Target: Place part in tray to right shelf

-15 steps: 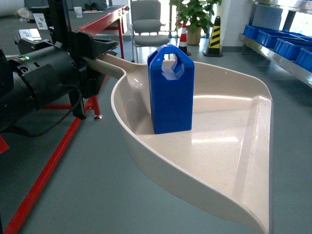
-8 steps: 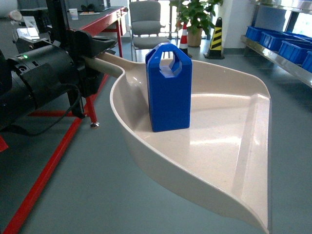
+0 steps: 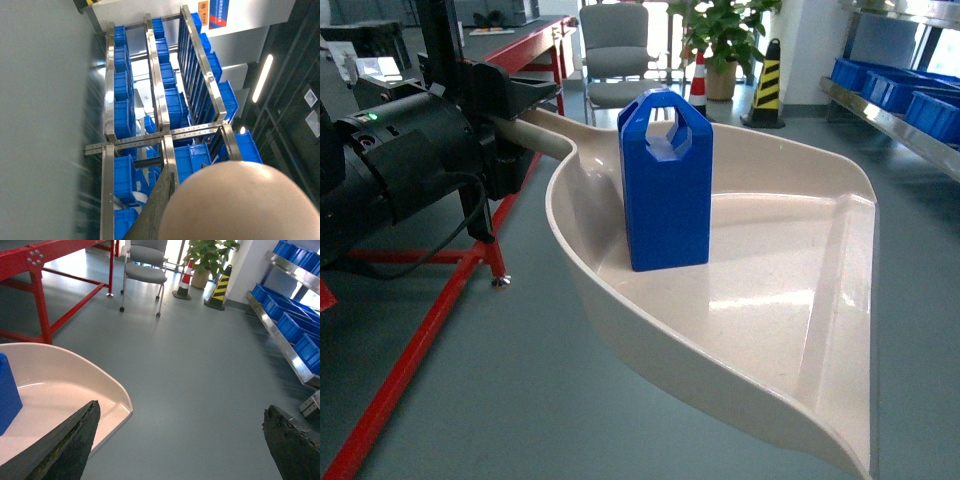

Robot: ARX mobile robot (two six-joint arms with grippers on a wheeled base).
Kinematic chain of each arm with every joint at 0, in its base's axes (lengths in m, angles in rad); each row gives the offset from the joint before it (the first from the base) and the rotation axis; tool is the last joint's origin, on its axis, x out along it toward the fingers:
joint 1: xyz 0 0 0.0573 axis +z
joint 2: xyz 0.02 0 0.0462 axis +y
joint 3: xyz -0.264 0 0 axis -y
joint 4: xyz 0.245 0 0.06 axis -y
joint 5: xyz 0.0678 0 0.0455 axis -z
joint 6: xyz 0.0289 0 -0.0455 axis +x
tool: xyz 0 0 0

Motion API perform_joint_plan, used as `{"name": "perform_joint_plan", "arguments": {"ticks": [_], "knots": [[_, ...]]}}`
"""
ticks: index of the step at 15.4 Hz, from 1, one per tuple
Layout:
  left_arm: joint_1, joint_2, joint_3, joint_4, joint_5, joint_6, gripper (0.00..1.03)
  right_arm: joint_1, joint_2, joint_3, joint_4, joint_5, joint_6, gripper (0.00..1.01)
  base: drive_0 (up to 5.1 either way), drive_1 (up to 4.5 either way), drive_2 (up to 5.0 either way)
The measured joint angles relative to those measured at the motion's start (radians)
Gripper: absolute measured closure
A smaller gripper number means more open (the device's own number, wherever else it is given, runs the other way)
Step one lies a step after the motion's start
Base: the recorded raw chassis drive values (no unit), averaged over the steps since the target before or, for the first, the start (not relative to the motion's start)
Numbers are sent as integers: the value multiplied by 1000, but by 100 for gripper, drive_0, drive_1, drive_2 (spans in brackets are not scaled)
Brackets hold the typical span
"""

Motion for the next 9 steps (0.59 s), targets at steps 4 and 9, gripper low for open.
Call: {"name": "perform_joint_plan", "arguments": {"ticks": [4, 9], "knots": [[1, 0, 0, 2, -2, 0, 91, 0, 0, 0, -1, -1, 0, 3, 14, 438, -410], [1, 0, 0, -2, 0, 0, 91, 0, 0, 0, 2, -1, 0, 3, -4, 420, -428]]}}
